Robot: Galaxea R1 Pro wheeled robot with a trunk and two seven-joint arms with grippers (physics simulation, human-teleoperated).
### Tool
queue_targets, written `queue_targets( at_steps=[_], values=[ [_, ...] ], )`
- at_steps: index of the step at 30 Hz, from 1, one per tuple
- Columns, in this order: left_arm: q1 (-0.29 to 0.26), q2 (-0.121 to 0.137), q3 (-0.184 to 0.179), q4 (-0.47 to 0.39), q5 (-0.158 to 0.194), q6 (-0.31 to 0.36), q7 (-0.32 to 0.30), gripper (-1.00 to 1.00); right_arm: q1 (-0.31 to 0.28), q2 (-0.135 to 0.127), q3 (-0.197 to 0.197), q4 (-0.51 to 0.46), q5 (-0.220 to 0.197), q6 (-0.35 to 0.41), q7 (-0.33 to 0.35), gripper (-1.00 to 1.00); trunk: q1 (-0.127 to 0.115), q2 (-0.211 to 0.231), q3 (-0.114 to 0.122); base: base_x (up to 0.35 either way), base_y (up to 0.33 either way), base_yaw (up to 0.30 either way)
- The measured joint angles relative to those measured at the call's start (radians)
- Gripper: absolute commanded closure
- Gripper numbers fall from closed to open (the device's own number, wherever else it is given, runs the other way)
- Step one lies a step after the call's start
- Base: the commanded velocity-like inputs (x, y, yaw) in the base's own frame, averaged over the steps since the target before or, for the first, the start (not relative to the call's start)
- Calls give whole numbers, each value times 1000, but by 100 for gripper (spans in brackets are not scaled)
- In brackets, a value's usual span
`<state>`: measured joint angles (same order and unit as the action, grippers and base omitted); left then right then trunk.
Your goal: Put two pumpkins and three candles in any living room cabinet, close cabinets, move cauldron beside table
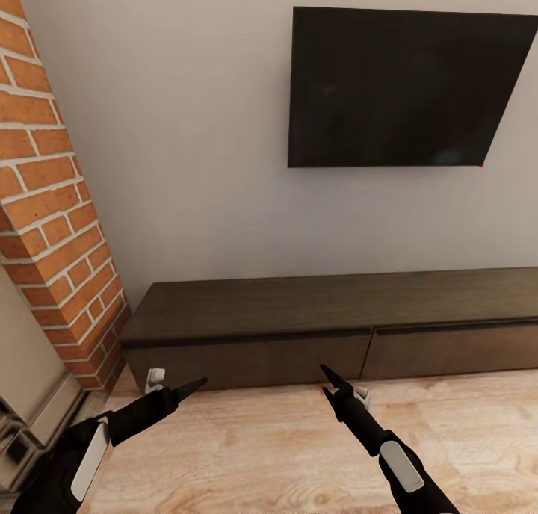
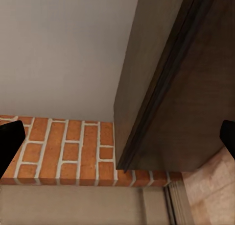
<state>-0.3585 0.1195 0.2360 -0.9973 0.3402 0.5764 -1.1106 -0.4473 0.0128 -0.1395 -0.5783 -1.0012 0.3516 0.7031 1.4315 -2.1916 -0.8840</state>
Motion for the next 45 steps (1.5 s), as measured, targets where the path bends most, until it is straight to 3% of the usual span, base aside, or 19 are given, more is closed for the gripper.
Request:
queue_targets(
  at_steps=[13, 31, 45],
  values=[
    [1, 0, 0, -1, 1, 1, -1, -100, 0, 0, 1, 1, -74, 1, -6, -100, 0, 0, 0, 0, 0, 0],
    [2, 0, 0, 0, 1, -1, -1, -100, 0, 2, 0, 1, -80, 0, -7, -100, 0, 0, 0, 53, 17, 0],
    [2, 0, 0, 0, 1, -7, -1, -100, 0, 2, 0, 3, -87, 0, -7, -100, 0, 0, 0, 235, 0, 0]
  ],
)
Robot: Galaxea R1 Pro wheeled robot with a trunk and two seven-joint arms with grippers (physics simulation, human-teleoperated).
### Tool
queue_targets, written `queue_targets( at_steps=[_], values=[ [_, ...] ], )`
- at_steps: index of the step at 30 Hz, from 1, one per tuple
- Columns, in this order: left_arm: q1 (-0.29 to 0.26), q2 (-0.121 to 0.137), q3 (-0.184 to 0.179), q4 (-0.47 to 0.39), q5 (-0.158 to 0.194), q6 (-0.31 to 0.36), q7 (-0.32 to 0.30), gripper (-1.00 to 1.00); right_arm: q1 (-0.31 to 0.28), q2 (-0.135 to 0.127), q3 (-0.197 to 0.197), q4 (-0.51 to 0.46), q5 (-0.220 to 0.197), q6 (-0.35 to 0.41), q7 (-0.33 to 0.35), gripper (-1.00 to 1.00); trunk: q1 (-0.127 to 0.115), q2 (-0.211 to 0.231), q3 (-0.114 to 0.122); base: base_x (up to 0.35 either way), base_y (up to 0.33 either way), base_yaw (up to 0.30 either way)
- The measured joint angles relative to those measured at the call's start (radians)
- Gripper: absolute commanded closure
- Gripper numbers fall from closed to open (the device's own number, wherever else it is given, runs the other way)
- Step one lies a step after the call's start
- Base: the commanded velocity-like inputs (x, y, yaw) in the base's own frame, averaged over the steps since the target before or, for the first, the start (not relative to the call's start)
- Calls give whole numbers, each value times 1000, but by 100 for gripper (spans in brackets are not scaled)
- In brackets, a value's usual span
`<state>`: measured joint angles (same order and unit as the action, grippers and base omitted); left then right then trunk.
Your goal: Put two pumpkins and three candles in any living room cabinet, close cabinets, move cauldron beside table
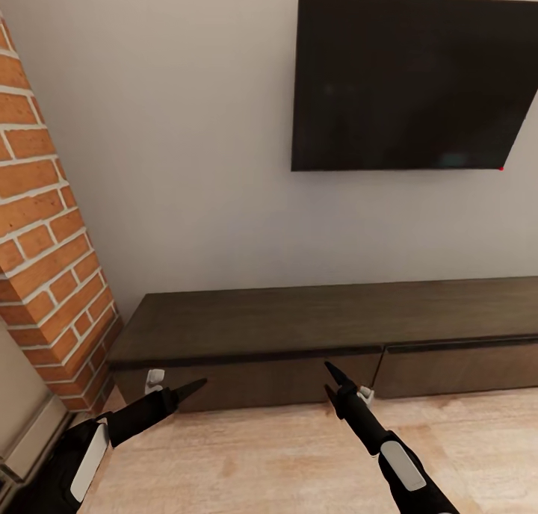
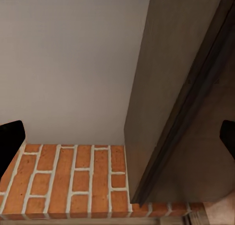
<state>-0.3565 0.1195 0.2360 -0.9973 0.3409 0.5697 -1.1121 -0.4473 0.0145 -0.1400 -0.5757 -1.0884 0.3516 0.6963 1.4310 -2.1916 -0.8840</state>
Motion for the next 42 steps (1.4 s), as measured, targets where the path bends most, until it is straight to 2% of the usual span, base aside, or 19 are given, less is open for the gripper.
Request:
queue_targets(
  at_steps=[6, 25, 42],
  values=[
    [0, 0, 0, 0, 0, 0, 0, -100, 0, -1, 1, 1, -29, 1, -1, -100, 0, 0, 0, 219, 0, 0],
    [0, 0, 0, 0, 0, 0, 0, -100, 0, -1, 2, 3, -35, 2, -1, -100, 0, 0, 0, 81, 13, 0],
    [1, 0, 0, 0, 0, 0, -1, -100, 0, 0, 2, 3, -34, 1, -1, -100, 66, -119, -53, 1, 0, 0]
  ],
)
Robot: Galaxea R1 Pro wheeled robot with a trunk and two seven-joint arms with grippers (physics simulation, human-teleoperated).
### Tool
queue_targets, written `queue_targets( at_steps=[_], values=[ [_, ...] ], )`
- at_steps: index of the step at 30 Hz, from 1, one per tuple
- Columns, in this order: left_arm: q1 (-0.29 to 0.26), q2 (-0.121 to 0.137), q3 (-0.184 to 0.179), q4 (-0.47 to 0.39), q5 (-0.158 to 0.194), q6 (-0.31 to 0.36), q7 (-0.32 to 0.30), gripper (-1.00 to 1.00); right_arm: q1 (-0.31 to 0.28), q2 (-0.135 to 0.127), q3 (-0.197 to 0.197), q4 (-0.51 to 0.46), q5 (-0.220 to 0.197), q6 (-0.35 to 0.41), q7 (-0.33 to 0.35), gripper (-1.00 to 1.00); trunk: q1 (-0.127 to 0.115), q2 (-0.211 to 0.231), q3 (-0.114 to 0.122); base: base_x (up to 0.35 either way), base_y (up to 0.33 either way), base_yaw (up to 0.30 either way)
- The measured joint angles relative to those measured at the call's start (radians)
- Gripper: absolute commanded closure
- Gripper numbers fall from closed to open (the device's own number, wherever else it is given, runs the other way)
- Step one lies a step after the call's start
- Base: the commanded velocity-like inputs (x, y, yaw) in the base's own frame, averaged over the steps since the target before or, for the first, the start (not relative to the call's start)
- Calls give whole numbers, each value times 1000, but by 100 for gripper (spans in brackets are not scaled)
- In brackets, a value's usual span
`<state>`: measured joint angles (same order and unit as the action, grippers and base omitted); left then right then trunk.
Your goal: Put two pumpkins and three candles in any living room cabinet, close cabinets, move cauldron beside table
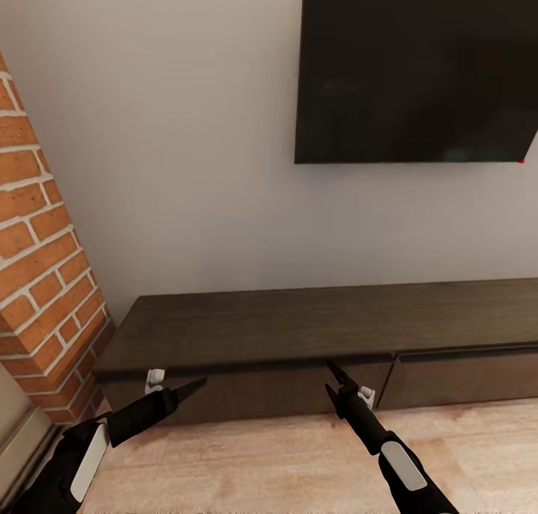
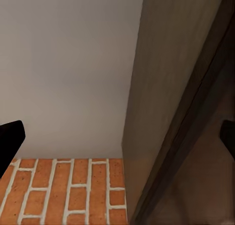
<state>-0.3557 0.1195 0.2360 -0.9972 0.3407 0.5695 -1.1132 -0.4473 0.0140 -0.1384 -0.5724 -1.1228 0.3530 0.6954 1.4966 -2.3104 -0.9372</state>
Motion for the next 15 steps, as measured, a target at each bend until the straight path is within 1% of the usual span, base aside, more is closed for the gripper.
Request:
queue_targets(
  at_steps=[6, 15],
  values=[
    [0, 0, 0, 0, 0, 0, 0, -100, 0, -1, -1, 0, -1, 21, 5, -100, 23, -42, -19, 0, 0, 0],
    [0, 0, 0, -1, 1, -4, -1, -100, 0, -1, -1, 0, -2, 32, 8, -100, 23, -42, -19, 0, 0, 0]
  ],
)
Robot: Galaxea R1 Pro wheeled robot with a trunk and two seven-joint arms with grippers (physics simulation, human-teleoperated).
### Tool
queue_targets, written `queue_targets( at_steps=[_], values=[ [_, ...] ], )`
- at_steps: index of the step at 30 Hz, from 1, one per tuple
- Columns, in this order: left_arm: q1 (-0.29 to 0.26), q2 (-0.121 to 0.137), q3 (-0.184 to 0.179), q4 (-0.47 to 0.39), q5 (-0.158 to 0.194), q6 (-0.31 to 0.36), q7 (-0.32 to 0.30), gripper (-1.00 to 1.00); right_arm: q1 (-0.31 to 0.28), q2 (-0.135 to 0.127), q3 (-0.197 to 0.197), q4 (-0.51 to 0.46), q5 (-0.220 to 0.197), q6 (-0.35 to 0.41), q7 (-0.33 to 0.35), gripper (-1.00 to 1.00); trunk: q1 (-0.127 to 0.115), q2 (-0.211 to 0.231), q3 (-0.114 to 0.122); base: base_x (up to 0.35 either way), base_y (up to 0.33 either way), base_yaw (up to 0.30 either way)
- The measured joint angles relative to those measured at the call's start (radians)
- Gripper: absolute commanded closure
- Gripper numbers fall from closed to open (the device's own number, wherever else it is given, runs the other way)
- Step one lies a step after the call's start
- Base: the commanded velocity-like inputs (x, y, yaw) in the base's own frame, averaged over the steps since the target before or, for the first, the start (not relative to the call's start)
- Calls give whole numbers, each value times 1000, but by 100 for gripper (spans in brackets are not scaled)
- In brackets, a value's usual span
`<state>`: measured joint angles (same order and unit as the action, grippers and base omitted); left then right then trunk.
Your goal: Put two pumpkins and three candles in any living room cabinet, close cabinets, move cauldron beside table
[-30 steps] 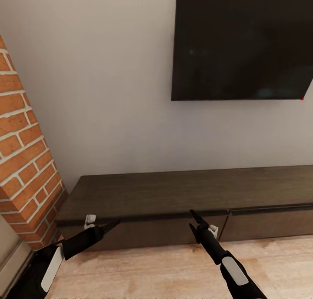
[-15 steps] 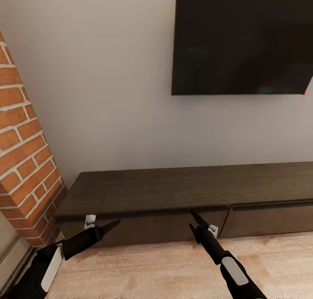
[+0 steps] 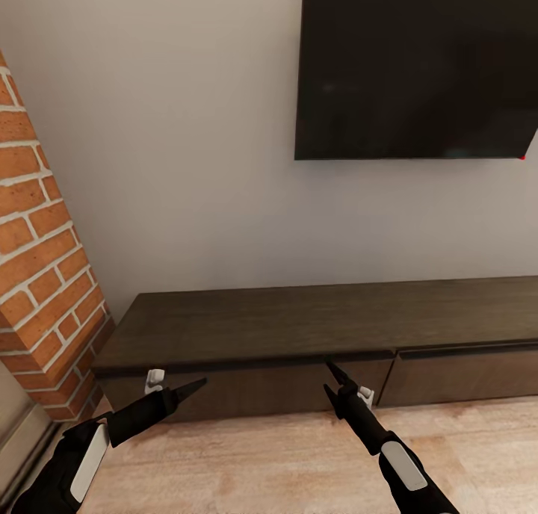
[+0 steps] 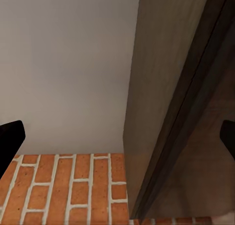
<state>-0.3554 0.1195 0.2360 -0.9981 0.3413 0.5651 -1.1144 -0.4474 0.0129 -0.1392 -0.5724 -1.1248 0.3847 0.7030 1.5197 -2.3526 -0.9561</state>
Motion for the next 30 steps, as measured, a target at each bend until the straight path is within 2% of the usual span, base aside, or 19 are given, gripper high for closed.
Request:
queue_targets(
  at_steps=[12, 25, 30],
  values=[
    [0, 0, 0, 1, 0, -2, 1, -100, 0, 0, -1, 0, 0, 1, 1, -100, 0, 0, 0, 86, 14, 0],
    [0, 0, 0, 1, 0, -2, 1, -100, 0, 1, 0, 1, 0, 1, 0, -100, 0, 0, 0, 190, 1, 0],
    [0, 0, 0, 1, 0, -2, 1, -100, 0, 0, 0, 4, 0, 1, 0, -100, 0, 0, 0, 64, 0, 0]
  ],
)
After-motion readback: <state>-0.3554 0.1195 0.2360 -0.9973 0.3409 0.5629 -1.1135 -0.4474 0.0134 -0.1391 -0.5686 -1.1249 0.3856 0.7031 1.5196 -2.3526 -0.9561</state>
